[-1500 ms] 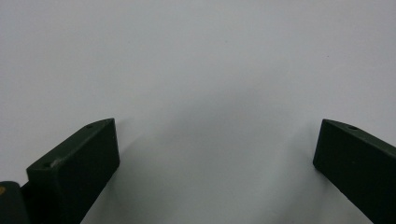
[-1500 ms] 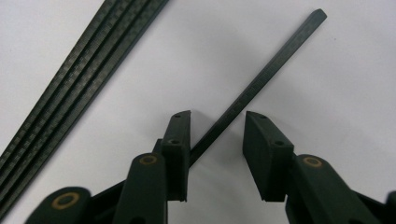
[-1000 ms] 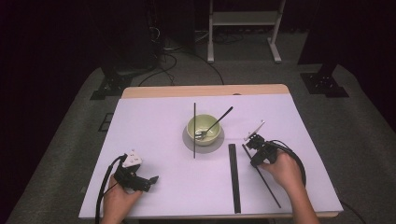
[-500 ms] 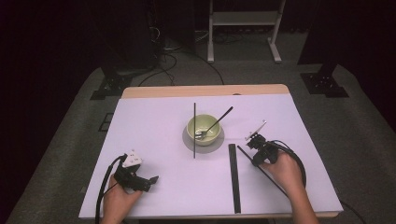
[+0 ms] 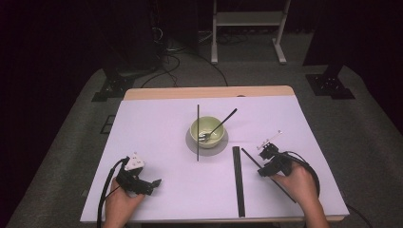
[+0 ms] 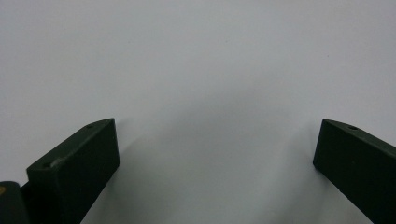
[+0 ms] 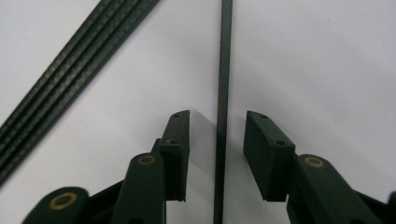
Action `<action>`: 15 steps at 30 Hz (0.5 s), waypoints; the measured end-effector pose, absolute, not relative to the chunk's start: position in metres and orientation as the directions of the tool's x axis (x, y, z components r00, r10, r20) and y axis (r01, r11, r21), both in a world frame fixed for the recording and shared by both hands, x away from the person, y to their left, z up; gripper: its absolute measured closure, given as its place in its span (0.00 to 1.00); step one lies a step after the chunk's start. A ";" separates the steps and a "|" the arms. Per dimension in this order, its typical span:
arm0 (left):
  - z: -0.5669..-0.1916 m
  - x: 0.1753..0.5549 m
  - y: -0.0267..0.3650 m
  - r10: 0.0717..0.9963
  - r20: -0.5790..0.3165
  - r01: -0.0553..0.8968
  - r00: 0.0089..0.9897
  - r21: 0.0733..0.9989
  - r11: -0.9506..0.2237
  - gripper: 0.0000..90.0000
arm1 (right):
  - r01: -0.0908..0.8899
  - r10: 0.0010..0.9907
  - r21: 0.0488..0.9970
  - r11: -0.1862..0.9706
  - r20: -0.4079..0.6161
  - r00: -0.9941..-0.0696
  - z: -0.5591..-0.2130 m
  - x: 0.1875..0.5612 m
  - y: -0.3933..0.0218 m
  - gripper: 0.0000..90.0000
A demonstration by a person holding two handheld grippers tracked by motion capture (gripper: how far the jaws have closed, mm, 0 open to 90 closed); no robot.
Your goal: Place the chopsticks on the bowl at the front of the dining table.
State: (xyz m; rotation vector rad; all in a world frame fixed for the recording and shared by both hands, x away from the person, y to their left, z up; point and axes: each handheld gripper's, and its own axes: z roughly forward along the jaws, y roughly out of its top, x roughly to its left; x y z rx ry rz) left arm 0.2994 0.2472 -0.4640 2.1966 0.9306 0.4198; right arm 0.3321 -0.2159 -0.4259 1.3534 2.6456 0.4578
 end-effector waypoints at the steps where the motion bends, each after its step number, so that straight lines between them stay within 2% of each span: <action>1: -0.464 0.299 0.247 0.725 0.023 0.496 0.689 0.714 -0.494 0.00 | 0.766 0.810 0.334 0.549 0.015 -0.587 -0.426 0.331 -0.217 0.71; 4: -0.464 0.300 0.247 0.724 0.022 0.496 0.689 0.714 -0.494 0.00 | 0.764 0.808 0.334 0.553 0.011 -0.590 -0.426 0.329 -0.219 0.74; 10: -0.464 0.300 0.247 0.725 0.021 0.497 0.689 0.714 -0.493 0.00 | 0.772 0.800 0.261 0.579 0.000 -0.600 -0.423 0.331 -0.214 0.81; 15: -0.464 0.300 0.247 0.725 0.022 0.496 0.689 0.714 -0.494 0.00 | 0.775 0.796 0.233 0.588 0.002 -0.605 -0.423 0.334 -0.212 0.83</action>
